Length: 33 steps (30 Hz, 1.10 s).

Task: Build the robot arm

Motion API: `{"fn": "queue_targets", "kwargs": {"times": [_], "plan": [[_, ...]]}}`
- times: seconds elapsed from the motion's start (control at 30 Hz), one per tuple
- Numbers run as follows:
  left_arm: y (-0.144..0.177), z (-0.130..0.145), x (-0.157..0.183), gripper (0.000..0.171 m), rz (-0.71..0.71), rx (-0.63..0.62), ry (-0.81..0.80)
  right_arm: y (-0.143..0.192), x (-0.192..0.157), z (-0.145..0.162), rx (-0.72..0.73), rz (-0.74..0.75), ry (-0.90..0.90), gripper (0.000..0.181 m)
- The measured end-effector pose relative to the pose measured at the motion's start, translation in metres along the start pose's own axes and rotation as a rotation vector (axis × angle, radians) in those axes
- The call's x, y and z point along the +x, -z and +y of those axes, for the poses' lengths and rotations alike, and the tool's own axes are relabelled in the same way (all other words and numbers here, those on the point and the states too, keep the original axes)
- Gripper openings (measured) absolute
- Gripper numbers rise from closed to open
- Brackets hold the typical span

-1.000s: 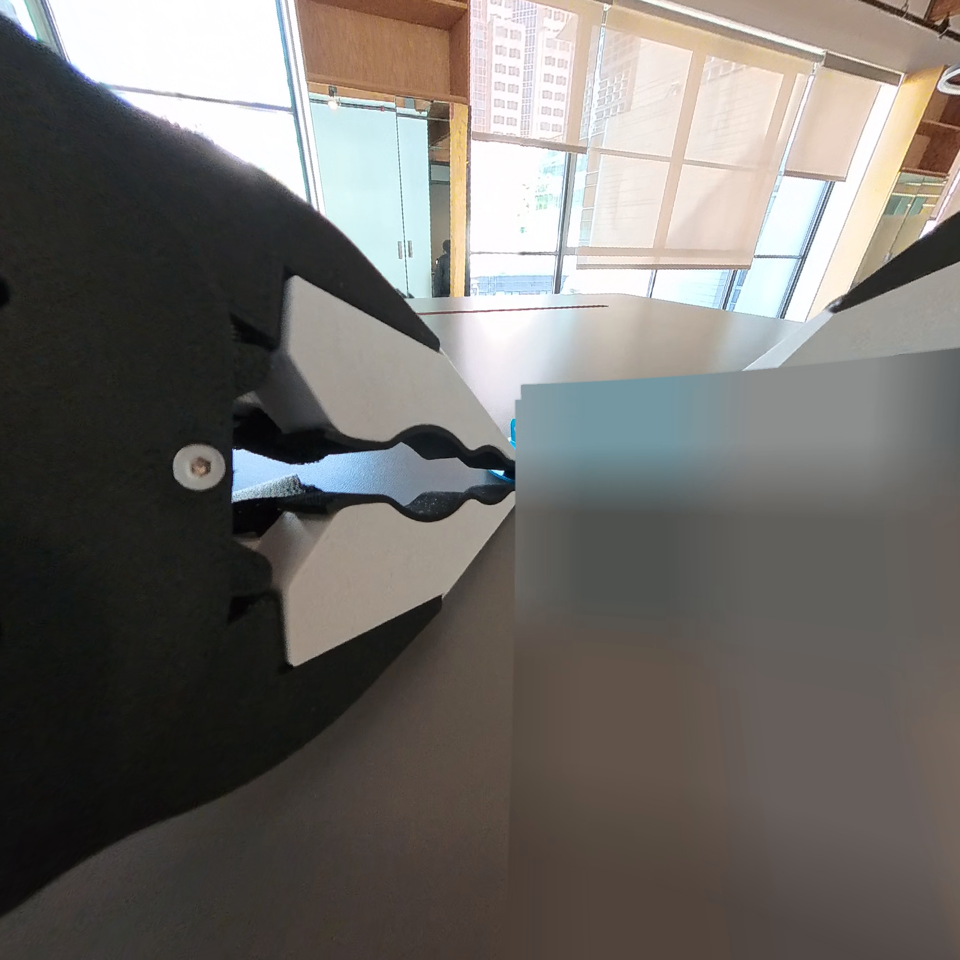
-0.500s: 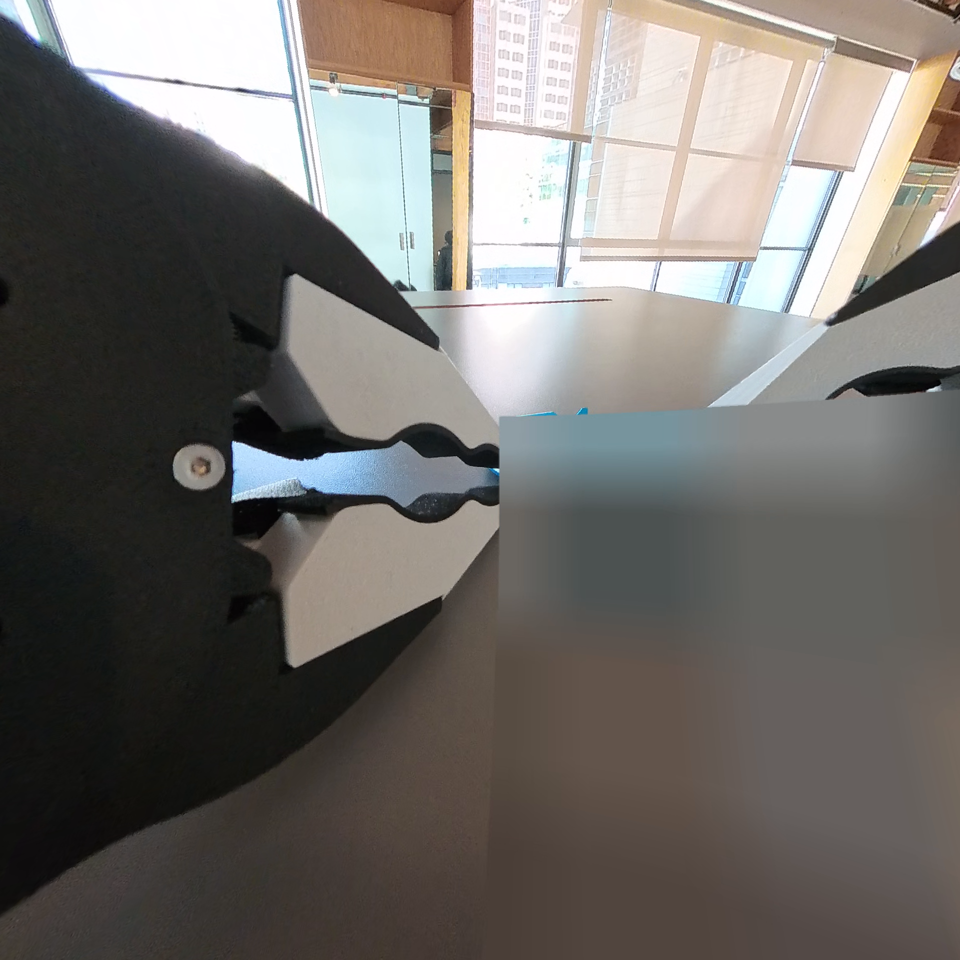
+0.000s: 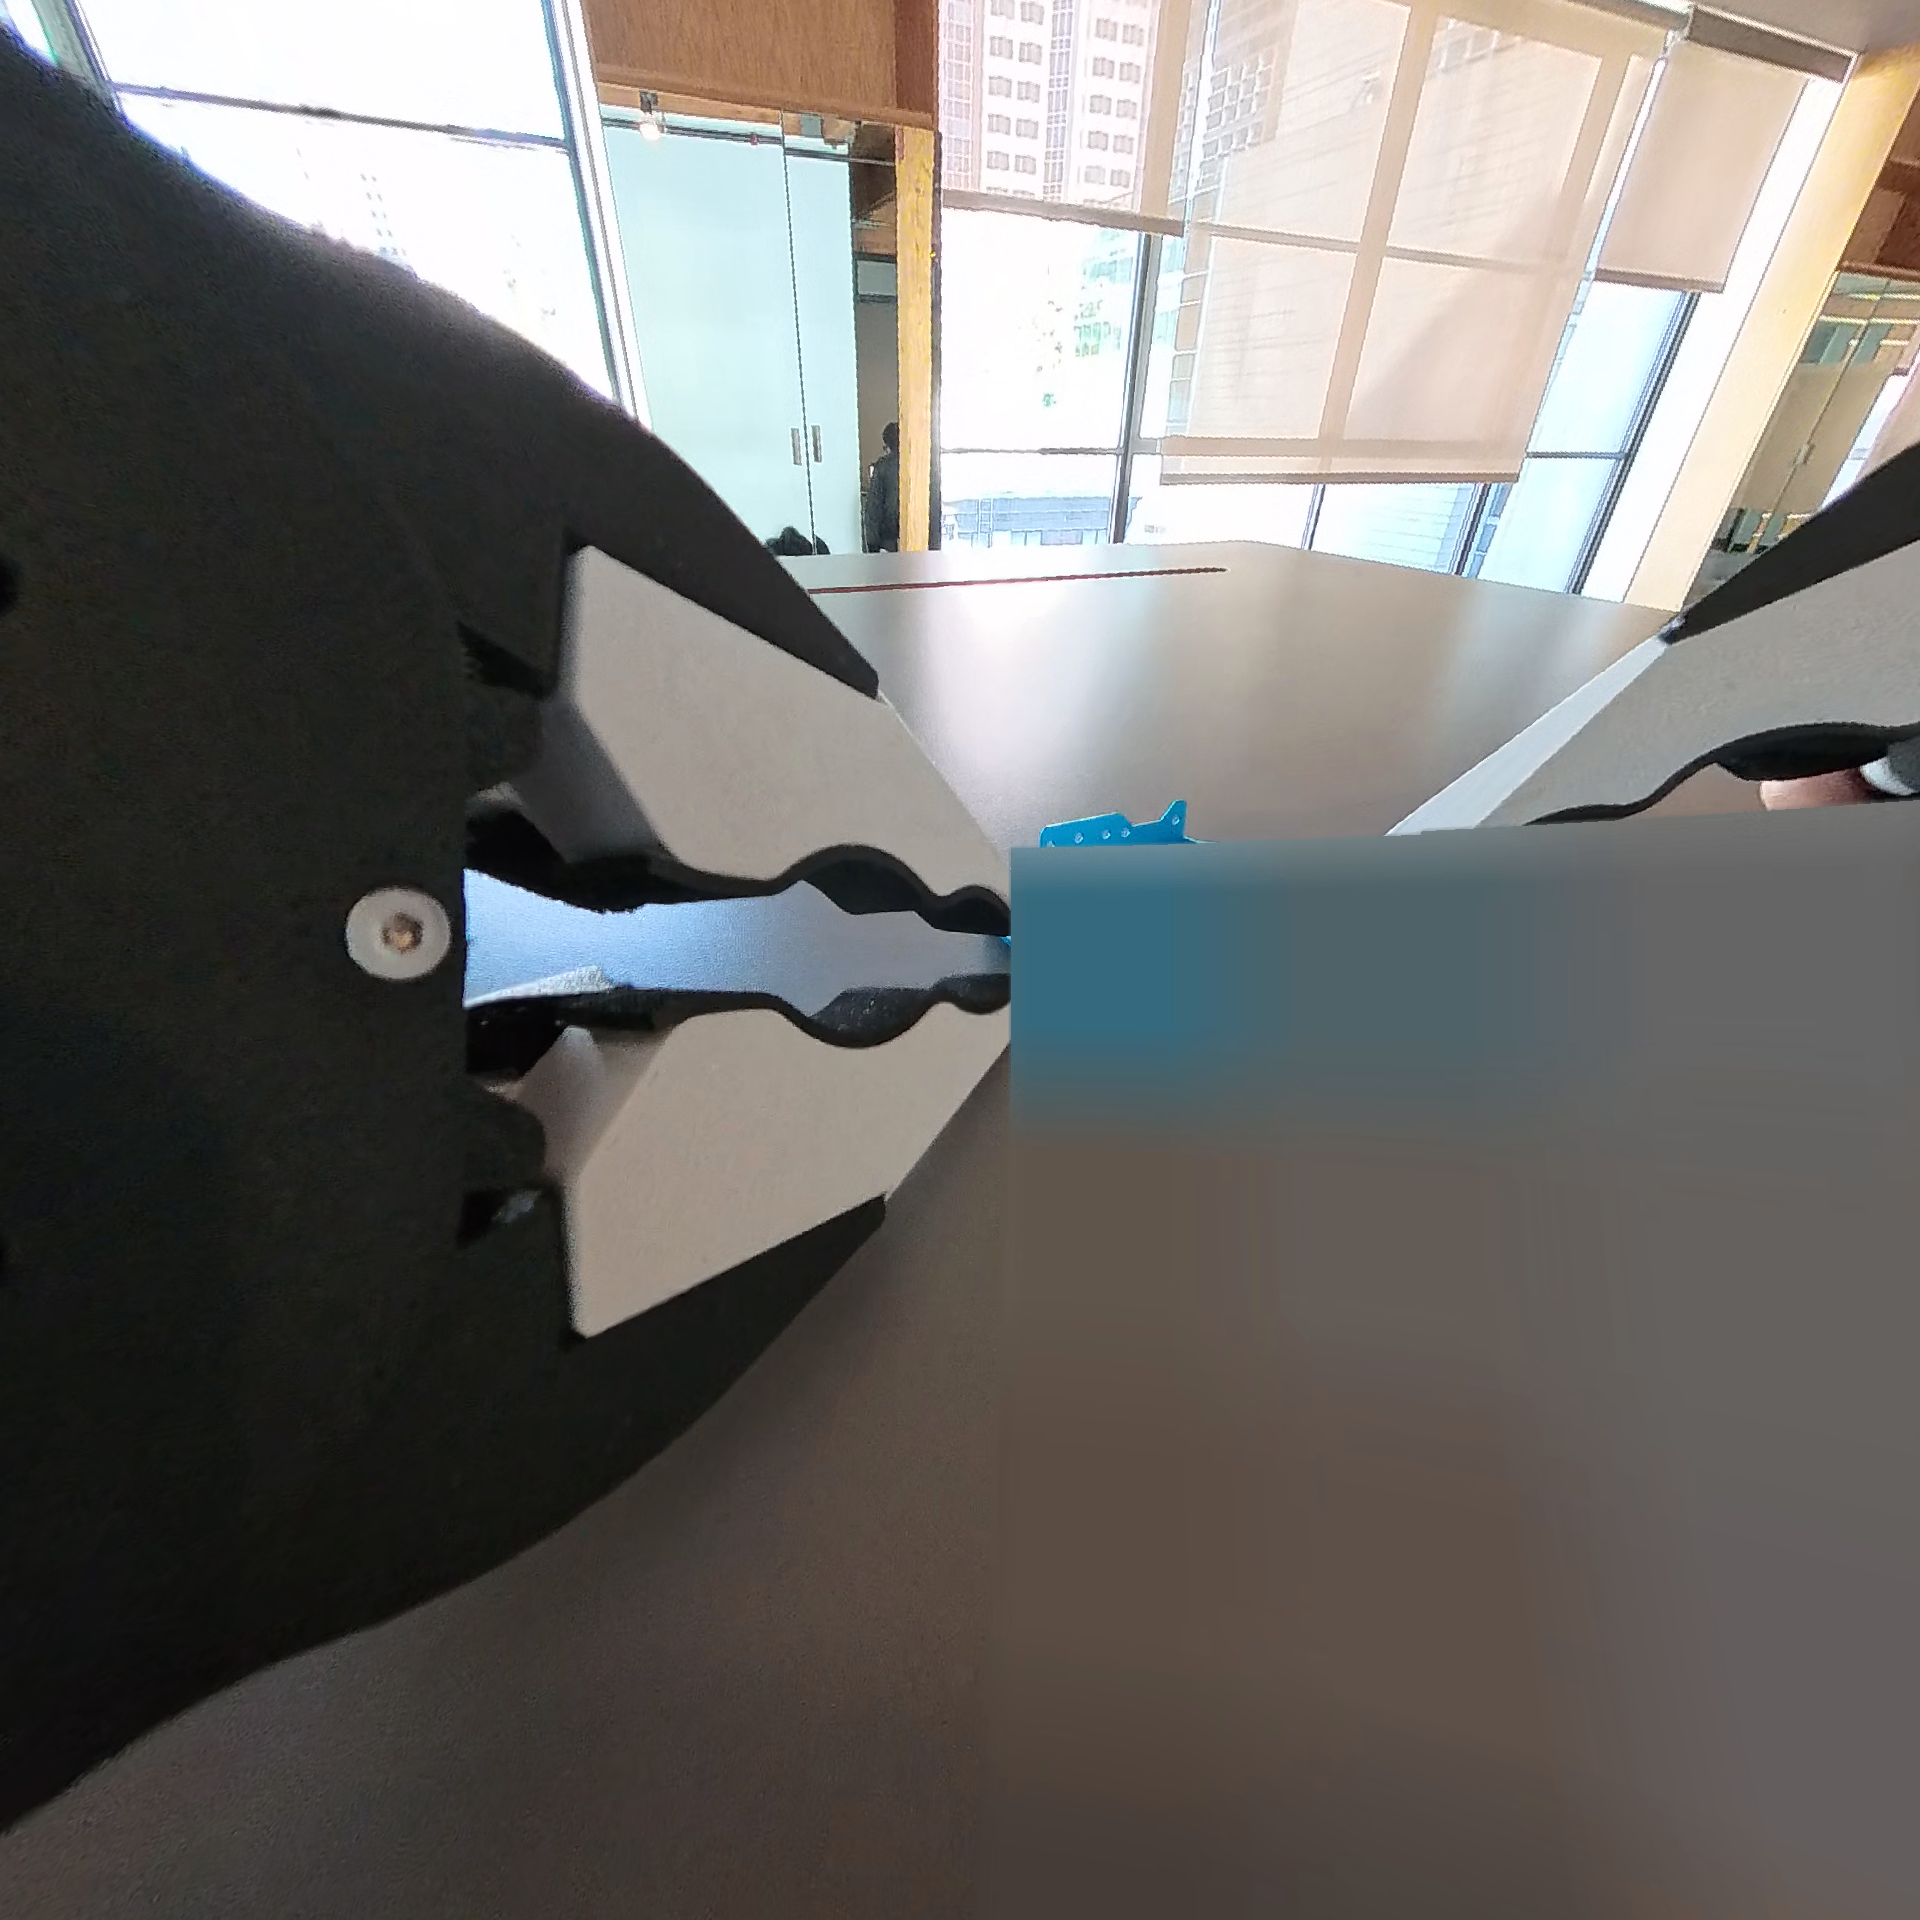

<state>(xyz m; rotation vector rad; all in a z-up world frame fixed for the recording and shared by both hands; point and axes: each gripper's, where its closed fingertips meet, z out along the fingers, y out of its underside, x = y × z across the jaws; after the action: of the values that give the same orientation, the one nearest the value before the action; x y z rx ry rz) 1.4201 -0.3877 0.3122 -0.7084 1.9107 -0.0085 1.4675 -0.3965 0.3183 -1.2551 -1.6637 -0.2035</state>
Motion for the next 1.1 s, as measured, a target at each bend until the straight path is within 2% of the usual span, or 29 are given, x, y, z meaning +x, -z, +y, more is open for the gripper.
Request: {"fn": "queue_targets", "kwargs": {"times": [0.47, 0.93, 1.1], "plan": [[0.0059, 0.0004, 0.0028, 0.002, 0.065, 0.002, 0.041, 0.0017, -0.0017, -0.0021, 0.006, 0.012, 0.062, 0.005], [0.0001, 0.0051, -0.0048, 0.0, -0.038, -0.059, -0.112, 0.002, -0.0018, -0.0028, 0.005, 0.009, 0.067, 0.005], [0.0006, 0.0031, -0.0067, 0.004, -0.035, -0.048, -0.102, 0.0022, -0.0017, -0.0029, 0.006, 0.007, 0.065, 0.005]]}}
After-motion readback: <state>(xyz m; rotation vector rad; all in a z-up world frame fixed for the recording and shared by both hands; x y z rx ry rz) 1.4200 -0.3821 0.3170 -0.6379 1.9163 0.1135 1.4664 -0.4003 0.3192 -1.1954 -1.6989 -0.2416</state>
